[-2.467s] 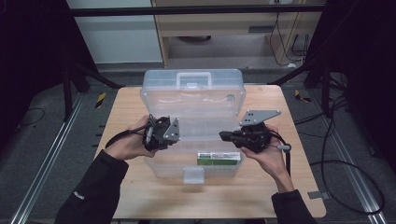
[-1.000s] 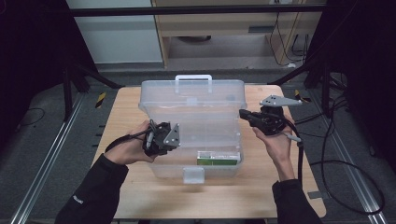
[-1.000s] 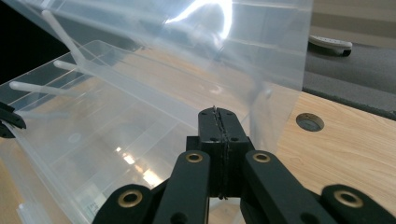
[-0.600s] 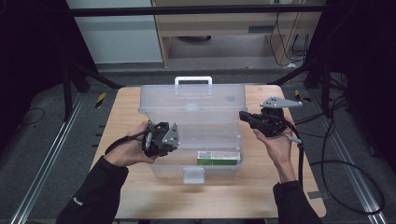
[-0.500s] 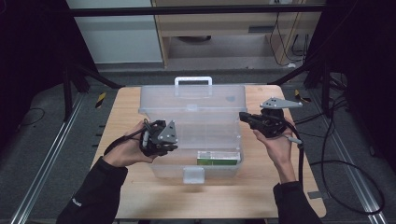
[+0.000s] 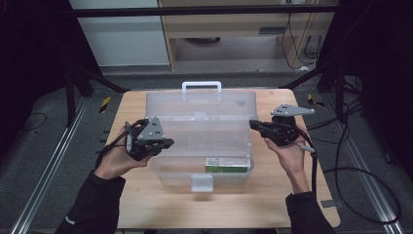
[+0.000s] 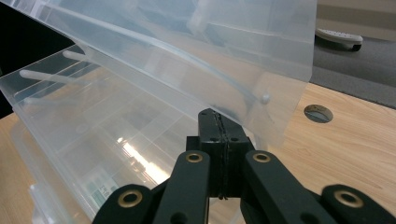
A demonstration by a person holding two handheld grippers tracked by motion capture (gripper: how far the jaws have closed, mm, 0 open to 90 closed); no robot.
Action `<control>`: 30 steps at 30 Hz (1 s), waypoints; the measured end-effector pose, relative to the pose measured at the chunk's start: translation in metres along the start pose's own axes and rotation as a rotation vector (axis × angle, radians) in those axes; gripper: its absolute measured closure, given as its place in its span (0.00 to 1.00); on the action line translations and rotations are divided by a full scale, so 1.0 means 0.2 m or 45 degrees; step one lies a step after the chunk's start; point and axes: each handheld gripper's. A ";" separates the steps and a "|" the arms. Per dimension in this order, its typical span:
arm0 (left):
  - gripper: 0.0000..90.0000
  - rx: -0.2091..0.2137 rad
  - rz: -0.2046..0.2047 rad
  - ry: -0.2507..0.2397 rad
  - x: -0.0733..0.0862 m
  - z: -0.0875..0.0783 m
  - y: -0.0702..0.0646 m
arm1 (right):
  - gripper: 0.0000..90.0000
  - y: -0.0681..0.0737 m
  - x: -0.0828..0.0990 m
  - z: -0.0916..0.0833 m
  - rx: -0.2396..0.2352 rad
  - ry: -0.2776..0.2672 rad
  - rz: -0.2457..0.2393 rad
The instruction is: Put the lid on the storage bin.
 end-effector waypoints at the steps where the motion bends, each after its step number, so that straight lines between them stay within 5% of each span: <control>1: 0.99 -0.013 -0.007 0.005 0.02 0.00 0.01 | 1.00 0.00 0.00 0.00 0.002 0.000 -0.001; 10: 0.99 -0.054 -0.130 0.004 0.16 0.00 0.08 | 1.00 0.01 0.01 0.00 0.002 0.009 -0.012; 22: 0.99 -0.190 -0.327 -0.073 0.26 -0.02 0.15 | 1.00 0.02 0.03 -0.01 -0.005 0.016 -0.018; 30: 0.99 -0.211 -0.378 -0.071 0.30 -0.01 0.17 | 1.00 0.03 0.05 -0.02 -0.004 0.027 -0.032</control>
Point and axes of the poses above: each handheld gripper's, and its own axes: z roughly forward along the jaws, x roughly out of its underside, y roughly to its left, and after that the axes turned 2 degrees about z, right-handed
